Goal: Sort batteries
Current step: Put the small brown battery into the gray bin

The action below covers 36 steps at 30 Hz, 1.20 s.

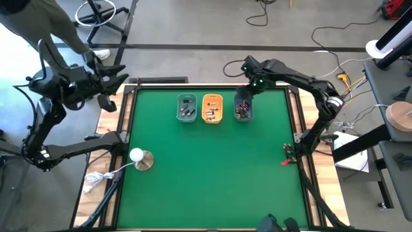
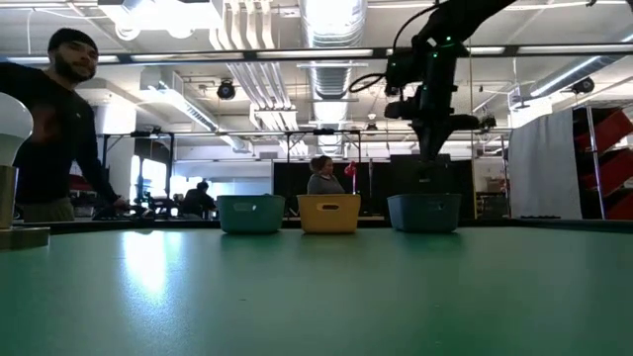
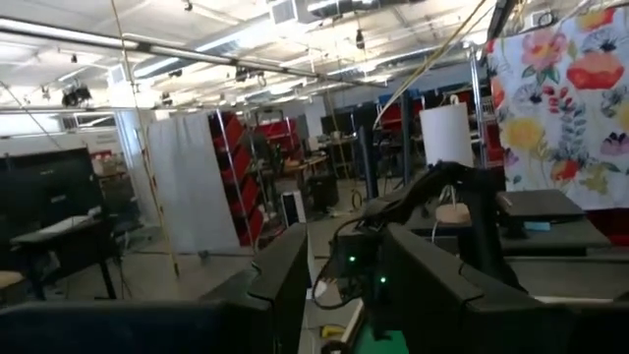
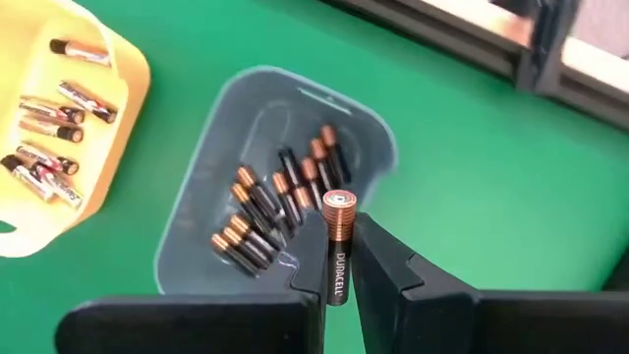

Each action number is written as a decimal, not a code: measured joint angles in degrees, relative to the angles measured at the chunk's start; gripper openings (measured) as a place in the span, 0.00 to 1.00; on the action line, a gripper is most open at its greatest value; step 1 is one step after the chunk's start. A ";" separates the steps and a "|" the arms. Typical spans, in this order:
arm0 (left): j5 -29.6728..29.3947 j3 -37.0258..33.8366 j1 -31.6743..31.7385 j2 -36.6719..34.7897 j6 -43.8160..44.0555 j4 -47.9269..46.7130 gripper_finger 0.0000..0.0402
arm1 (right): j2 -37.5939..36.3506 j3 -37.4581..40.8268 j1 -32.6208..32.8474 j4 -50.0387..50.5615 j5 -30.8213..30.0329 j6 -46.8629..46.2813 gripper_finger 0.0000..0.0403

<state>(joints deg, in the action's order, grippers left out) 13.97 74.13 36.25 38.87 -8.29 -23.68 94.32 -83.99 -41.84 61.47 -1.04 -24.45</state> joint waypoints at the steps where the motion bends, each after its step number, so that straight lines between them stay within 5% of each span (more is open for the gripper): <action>1: -0.06 0.00 0.00 0.09 0.03 -0.15 0.29 | 0.76 -0.89 0.26 0.00 0.00 0.57 0.06; 6: -0.73 0.00 0.00 0.12 0.22 -2.99 0.29 | 3.25 -4.56 2.33 -0.51 0.20 2.95 0.06; 12: -8.53 0.00 0.00 0.51 1.83 -9.50 0.29 | 6.63 -3.23 4.48 -0.21 3.78 5.91 0.06; 30: -3.95 -0.07 0.00 6.90 2.81 -13.79 0.29 | 21.34 -2.91 3.96 -2.47 -1.41 13.90 0.06; 36: -4.20 -0.07 0.00 5.22 2.82 -13.43 0.29 | 20.60 -2.74 3.96 -2.68 -3.50 13.00 0.16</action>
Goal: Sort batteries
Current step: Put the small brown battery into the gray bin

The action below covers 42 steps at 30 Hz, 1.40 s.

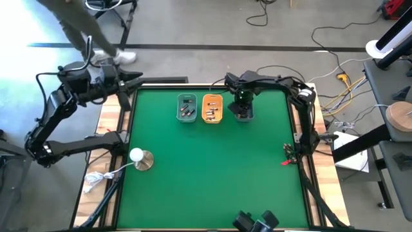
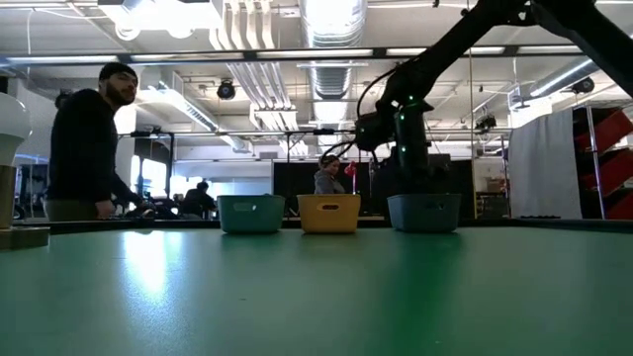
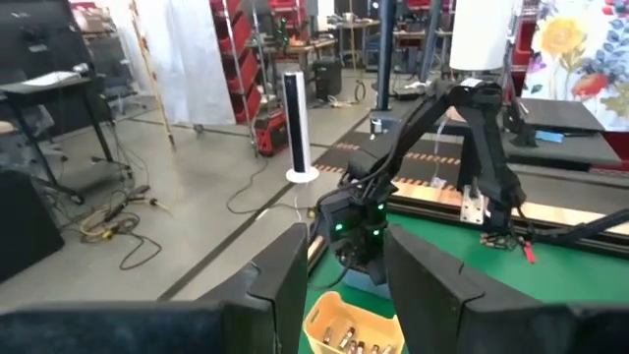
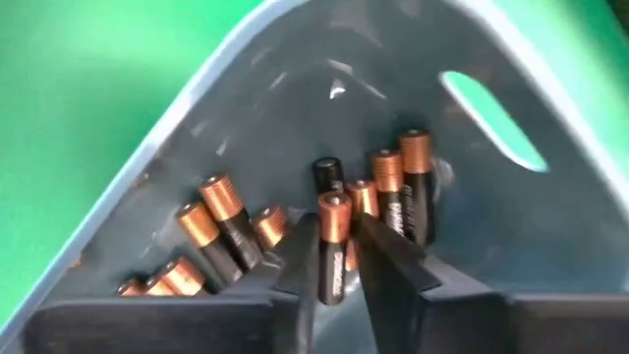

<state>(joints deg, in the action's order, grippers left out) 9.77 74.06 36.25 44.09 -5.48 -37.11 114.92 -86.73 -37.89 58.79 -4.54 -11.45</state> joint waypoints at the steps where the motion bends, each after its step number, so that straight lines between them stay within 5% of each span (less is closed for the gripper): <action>1: -0.22 0.00 0.00 -0.27 0.00 0.06 0.29 | -0.58 0.01 0.00 0.03 -0.01 -0.11 0.18; 11: -0.20 0.00 0.00 -1.75 0.37 3.58 0.29 | -13.05 0.12 0.91 2.64 -0.08 -2.80 0.40; 17: 8.39 -0.02 0.00 -4.19 0.51 11.93 0.29 | -23.43 5.91 5.63 6.27 0.51 -13.62 0.45; 21: 15.12 0.04 0.00 -5.43 -0.69 20.56 0.29 | -29.23 14.50 10.84 8.96 2.07 -23.92 0.45; 27: 17.38 0.04 0.00 -5.10 -2.38 23.18 0.29 | -36.12 30.42 19.29 8.89 14.00 -37.38 0.43; 34: 17.36 0.02 0.00 -3.02 -2.38 20.58 0.29 | -40.01 42.65 27.81 8.93 13.95 -50.87 0.39; 42: 16.37 0.04 0.00 -0.34 -3.17 20.86 0.29 | -39.88 47.18 33.67 7.35 11.31 -66.83 0.36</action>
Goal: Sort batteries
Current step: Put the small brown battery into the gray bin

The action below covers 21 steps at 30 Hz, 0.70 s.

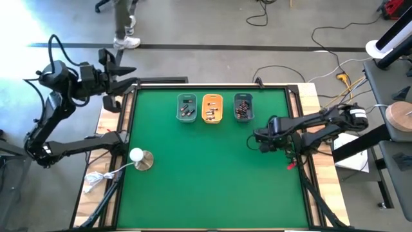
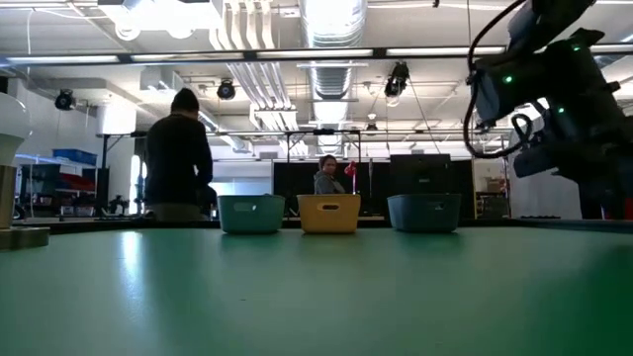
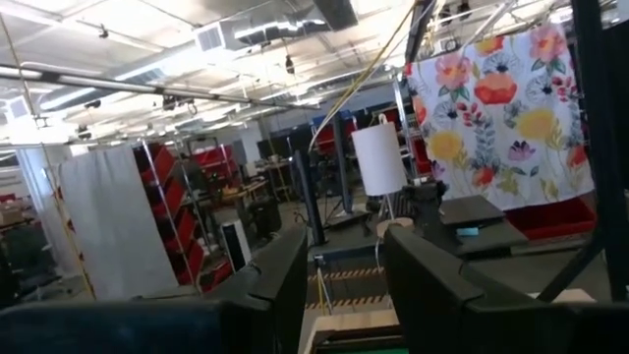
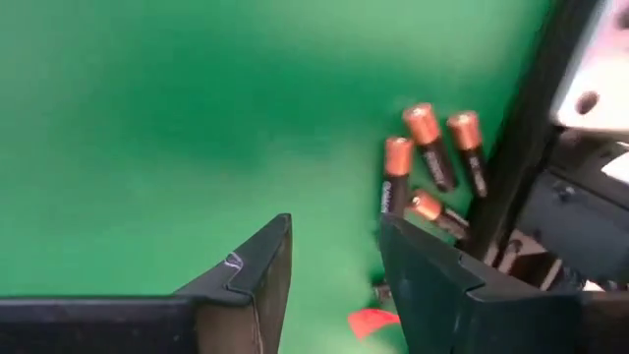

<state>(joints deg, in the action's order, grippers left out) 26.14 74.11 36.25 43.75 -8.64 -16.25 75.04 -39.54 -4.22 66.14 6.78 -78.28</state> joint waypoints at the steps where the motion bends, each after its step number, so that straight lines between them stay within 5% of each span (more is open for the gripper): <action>1: -0.10 0.00 0.00 0.24 0.00 0.04 0.29 | -0.18 0.23 0.90 -0.32 -1.20 -3.42 0.37; 13: -0.23 0.15 0.00 1.26 -0.11 3.42 0.29 | -2.97 1.29 20.09 -0.36 -13.91 -42.09 0.44; 21: -0.24 0.15 0.00 3.37 0.15 4.60 0.29 | 1.25 2.15 22.72 -0.30 -15.86 -46.68 0.43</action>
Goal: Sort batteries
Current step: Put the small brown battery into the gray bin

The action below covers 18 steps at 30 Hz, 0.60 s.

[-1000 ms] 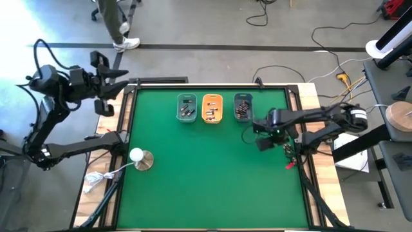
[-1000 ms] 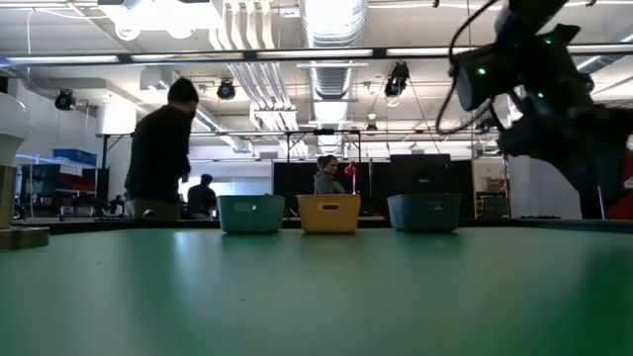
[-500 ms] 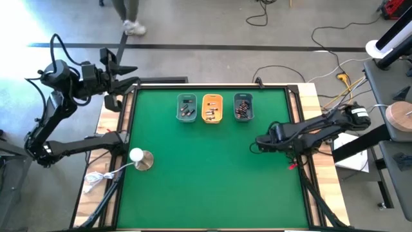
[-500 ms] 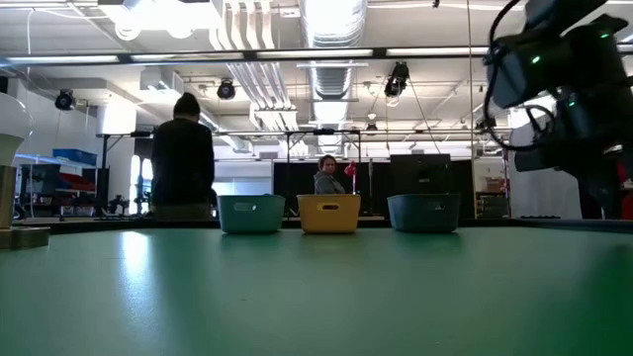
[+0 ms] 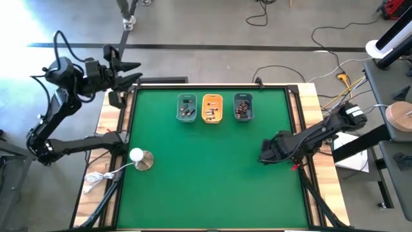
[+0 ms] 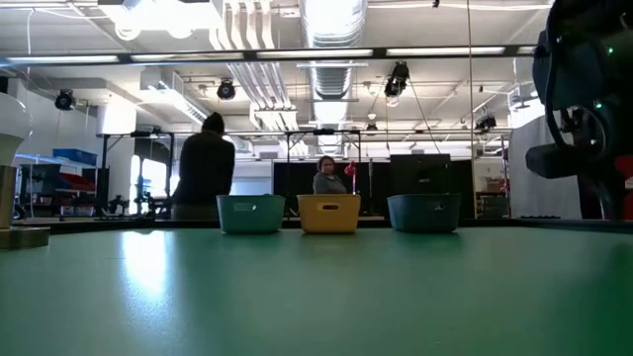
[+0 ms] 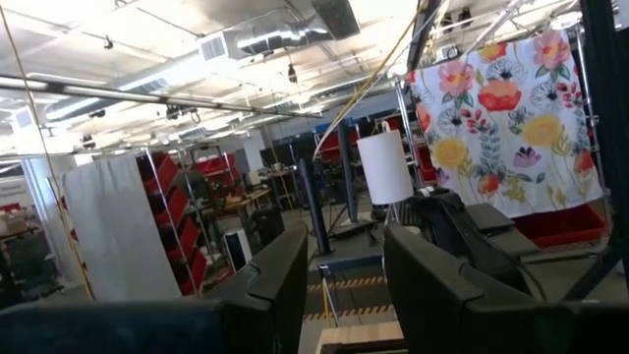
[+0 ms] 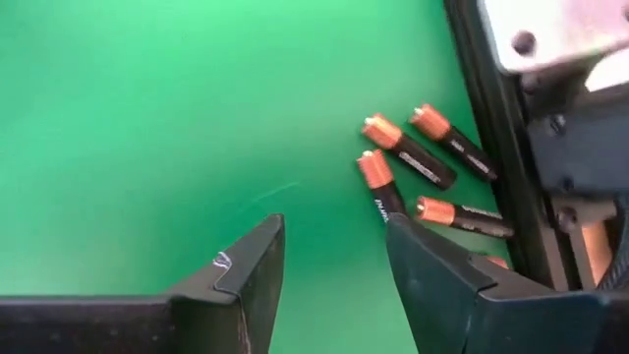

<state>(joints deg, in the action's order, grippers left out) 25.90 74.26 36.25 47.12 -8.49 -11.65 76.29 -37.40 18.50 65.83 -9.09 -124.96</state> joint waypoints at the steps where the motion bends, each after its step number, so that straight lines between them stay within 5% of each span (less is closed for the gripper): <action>1: -0.01 0.00 0.00 0.40 0.15 0.35 0.29 | 0.73 0.03 0.00 -0.04 0.28 -2.25 0.42; 15: -0.01 0.00 0.00 2.46 1.29 3.08 0.29 | 2.14 -8.77 4.59 4.01 2.59 -9.51 0.48; 18: 0.04 -0.01 0.00 3.01 1.28 4.42 0.29 | 2.19 -10.96 4.52 4.44 -1.63 -10.14 0.51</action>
<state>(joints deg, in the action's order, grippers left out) 25.95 74.24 36.25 50.13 -7.21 -7.23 78.48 -48.35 23.03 70.28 -10.71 -135.11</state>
